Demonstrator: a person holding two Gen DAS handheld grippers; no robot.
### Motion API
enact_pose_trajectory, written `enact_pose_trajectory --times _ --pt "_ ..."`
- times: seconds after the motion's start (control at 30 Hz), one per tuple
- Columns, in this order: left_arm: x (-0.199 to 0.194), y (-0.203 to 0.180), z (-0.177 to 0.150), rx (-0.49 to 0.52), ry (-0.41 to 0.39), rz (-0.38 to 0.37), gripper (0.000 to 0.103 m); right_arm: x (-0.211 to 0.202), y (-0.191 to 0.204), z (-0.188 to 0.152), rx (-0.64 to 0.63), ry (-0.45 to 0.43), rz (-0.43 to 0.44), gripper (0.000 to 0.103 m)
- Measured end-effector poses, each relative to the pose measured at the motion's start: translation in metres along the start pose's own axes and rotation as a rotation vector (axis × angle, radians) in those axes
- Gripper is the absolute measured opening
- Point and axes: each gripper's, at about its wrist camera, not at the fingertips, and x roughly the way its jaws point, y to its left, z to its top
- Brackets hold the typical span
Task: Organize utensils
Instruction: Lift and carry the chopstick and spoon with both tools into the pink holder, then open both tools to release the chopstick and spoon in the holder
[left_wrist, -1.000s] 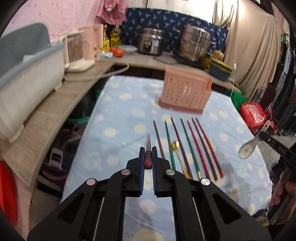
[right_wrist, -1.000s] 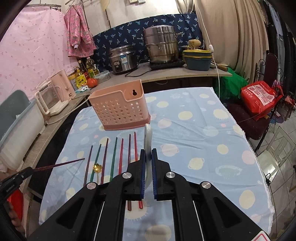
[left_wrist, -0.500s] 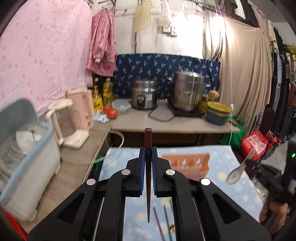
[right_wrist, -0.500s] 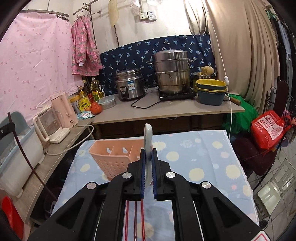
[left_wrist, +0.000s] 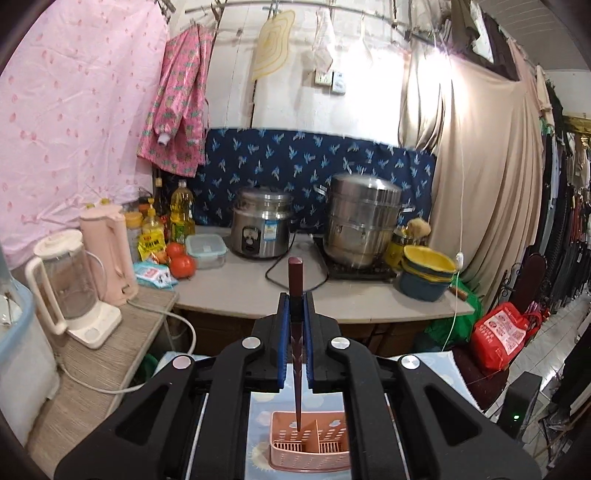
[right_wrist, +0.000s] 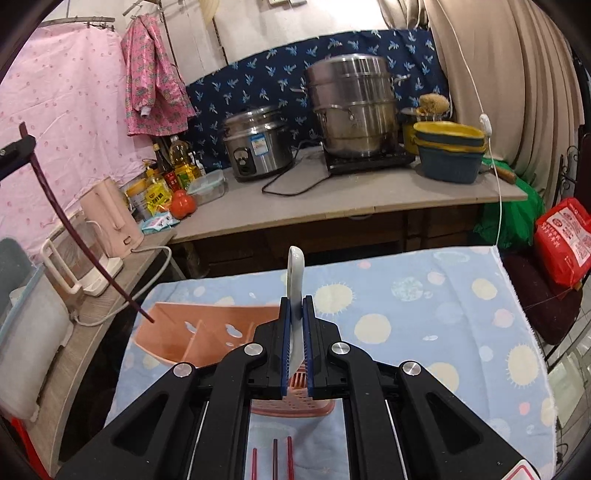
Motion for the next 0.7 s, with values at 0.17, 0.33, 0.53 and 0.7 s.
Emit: enact_pose_trajectory --times 0.17,0.33,0.53,0.7 --pt "0.033 0.007 -0.037 -0.009 0.081 0.004 0.010 0.015 -0.004 -0.012 -0.001 0.017 -0.005 0.014" --pt "0.021 0.014 -0.060 -0.003 0.075 0.061 0.055 -0.004 -0.005 -0.023 -0.010 -0.032 -0.033 0.034" --pt "-0.021 0.032 -0.092 -0.025 0.115 0.095 0.059 -0.048 -0.006 -0.051 -0.025 -0.037 -0.036 0.035" --pt "-0.058 0.049 -0.148 -0.064 0.214 0.120 0.061 -0.084 -0.015 -0.096 0.003 0.021 -0.034 0.035"
